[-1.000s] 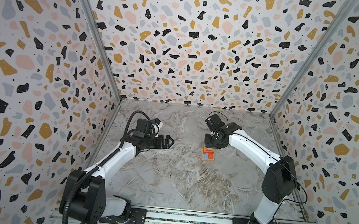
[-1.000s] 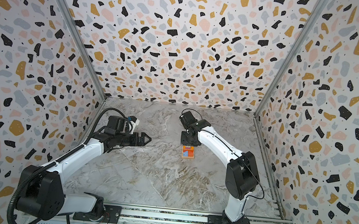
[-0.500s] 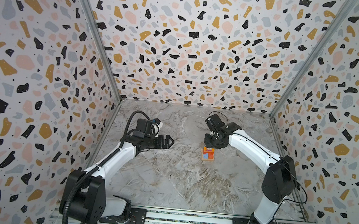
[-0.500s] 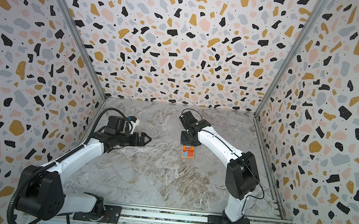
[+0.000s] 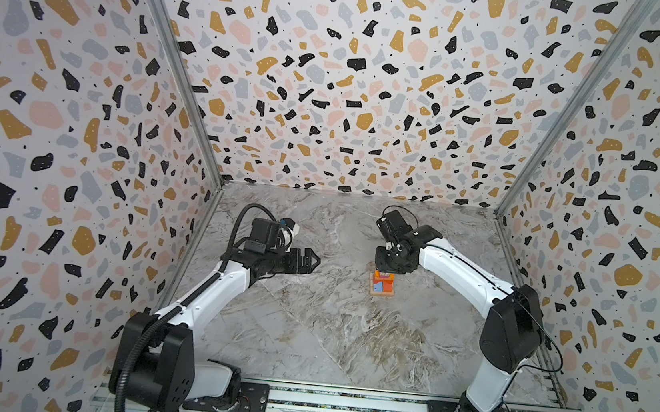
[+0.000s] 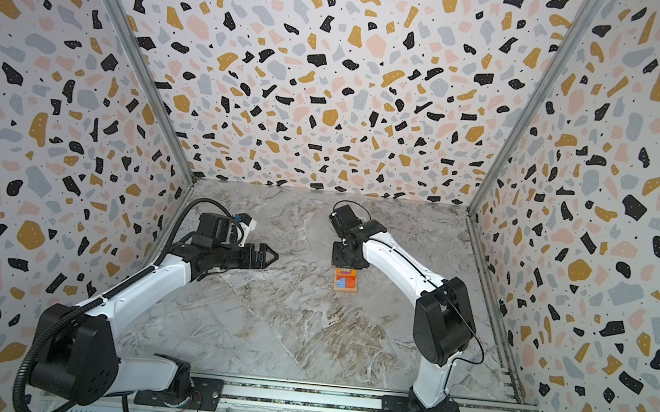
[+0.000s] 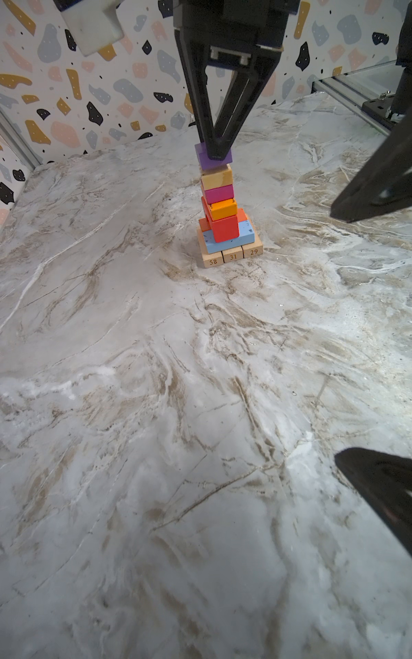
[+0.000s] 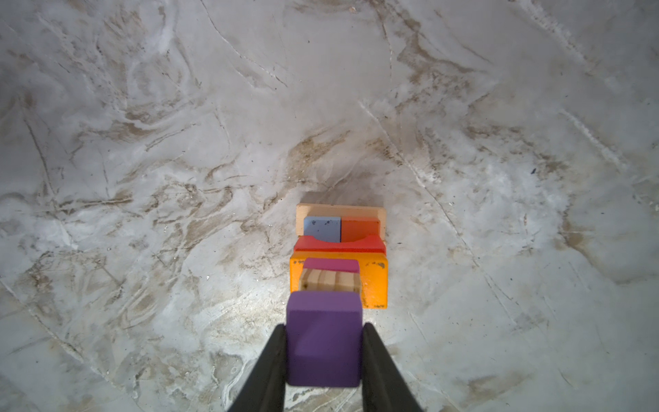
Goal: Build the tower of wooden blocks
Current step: 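Lower the purple cube onto the light-wood cube, aligning it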
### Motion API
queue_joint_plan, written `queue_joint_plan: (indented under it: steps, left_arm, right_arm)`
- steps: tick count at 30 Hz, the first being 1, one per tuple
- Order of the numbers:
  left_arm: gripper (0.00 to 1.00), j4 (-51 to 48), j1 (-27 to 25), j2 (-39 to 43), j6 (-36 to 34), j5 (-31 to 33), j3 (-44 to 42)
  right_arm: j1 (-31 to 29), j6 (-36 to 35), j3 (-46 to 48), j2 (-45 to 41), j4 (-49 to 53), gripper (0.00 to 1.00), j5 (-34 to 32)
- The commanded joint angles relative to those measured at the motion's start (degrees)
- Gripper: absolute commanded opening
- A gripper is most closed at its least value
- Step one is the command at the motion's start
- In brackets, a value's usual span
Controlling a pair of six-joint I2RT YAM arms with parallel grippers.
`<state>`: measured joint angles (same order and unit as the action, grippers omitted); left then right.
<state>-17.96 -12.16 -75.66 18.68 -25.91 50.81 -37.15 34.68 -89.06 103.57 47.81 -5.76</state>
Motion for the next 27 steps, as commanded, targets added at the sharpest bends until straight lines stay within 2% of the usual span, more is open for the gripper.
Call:
queue_joint_plan:
  steps: [1,27]
  left_arm:
    - [1.00,0.66,0.30,0.70,-0.18,-0.55,-0.75]
    - [1.00,0.64,0.29,0.58,-0.14,-0.46,-0.71]
  right_arm:
    - [-0.29,0.31,-0.24,-0.21,0.22,0.31,-0.38]
    - [-0.14,0.30,0.46,-0.39,0.20,0.32,-1.27]
